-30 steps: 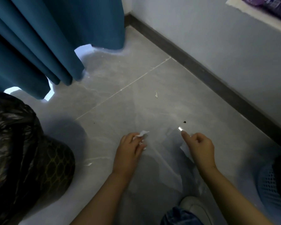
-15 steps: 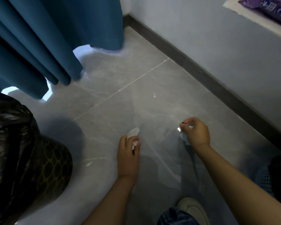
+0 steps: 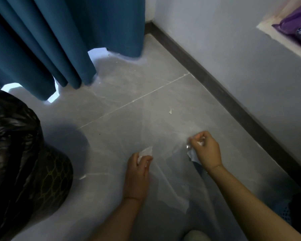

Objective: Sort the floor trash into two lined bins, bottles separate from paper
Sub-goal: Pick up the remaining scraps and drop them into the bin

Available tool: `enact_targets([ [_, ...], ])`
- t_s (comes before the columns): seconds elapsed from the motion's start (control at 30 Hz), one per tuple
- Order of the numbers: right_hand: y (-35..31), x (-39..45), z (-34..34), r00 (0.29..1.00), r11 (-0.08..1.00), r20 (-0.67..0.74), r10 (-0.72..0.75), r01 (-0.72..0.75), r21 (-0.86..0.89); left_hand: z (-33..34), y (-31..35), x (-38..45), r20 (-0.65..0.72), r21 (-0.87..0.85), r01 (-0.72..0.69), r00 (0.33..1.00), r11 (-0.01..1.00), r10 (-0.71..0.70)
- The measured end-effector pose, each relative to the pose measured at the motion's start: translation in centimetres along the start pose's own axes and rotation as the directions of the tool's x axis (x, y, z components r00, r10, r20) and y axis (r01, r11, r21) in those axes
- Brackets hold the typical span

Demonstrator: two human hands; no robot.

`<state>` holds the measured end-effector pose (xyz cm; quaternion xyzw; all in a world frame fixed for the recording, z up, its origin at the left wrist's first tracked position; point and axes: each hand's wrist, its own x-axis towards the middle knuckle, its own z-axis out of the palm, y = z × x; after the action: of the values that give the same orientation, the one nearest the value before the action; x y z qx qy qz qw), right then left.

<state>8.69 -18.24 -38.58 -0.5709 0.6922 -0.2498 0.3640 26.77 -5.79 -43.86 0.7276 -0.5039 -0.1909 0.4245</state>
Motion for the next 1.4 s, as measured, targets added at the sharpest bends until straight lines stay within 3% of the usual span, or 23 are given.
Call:
enact_targets([
  [0.17, -5.5, 5.5, 2.4, 0.988, 0.979, 0.116, -0.102, 0.12, -0.162, 0.1, -0.1, 0.2, -0.012, -0.059, 0.13, 0.991, 0.99, -0.131],
  [0.3, -7.1, 9.3, 5.2, 0.985, 0.977, 0.173, 0.008, 0.029, -0.209, 0.1, 0.2, 0.2, 0.021, -0.117, 0.246, 0.969, 0.962, -0.246],
  [0.4, -7.1, 10.3, 6.5, 0.985, 0.962, 0.165, 0.048, -0.001, -0.273, -0.3, 0.8, 0.4, 0.018, -0.116, 0.251, 0.968, 0.961, -0.251],
  [0.53, -7.3, 9.5, 6.6, 0.979, 0.945, 0.204, 0.026, 0.042, -0.323, -1.1, 1.9, 0.5, 0.122, -0.097, 0.244, 0.965, 0.965, -0.231],
  [0.6, -7.3, 7.8, 5.9, 0.98, 0.977, 0.198, 0.021, 0.021, -0.211, -1.1, 1.9, 0.5, 0.046, -0.055, 0.179, 0.983, 0.982, -0.177],
  [0.67, -7.3, 5.0, 4.5, 0.987, 0.995, 0.146, 0.065, -0.076, 0.07, -1.0, 1.5, 0.3, 0.011, -0.008, 0.139, 0.99, 0.99, -0.139],
  [0.73, -7.0, 1.7, 2.3, 0.964, 0.906, 0.133, 0.232, -0.264, 0.332, -1.2, 1.6, 0.3, 0.018, -0.03, 0.163, 0.986, 0.986, -0.163],
  [0.83, -6.7, -2.3, -1.4, 0.867, 0.706, 0.313, 0.388, -0.498, 0.504, -2.3, 4.1, -0.2, -0.08, -0.136, 0.274, 0.955, 0.952, -0.286],
  [0.9, -8.2, -3.8, -2.9, 0.825, 0.622, 0.448, 0.345, -0.558, 0.549, -3.9, 7.3, -0.5, -0.116, -0.244, 0.289, 0.939, 0.926, -0.324],
  [0.97, -11.2, -4.6, -3.7, 0.81, 0.552, 0.532, 0.248, -0.569, 0.609, -6.8, 11.3, -0.4, -0.147, -0.322, 0.219, 0.949, 0.921, -0.278],
  [1.13, -23.0, -6.0, -4.7, 0.751, 0.685, 0.661, 0.01, -0.486, 0.542, -18.5, 19.1, 1.0, -0.295, -0.312, 0.098, 0.935, 0.945, -0.194],
  [1.23, -30.6, -9.3, -4.4, 0.643, 0.786, 0.758, -0.113, -0.409, 0.464, -25.5, 20.4, 0.3, -0.433, -0.18, 0.055, 0.892, 0.982, -0.129],
  [1.4, -38.6, -16.2, -0.4, 0.442, 0.945, 0.886, -0.141, -0.208, 0.254, -33.4, 17.5, -0.6, -0.618, -0.091, 0.233, 0.749, 0.968, -0.238],
])
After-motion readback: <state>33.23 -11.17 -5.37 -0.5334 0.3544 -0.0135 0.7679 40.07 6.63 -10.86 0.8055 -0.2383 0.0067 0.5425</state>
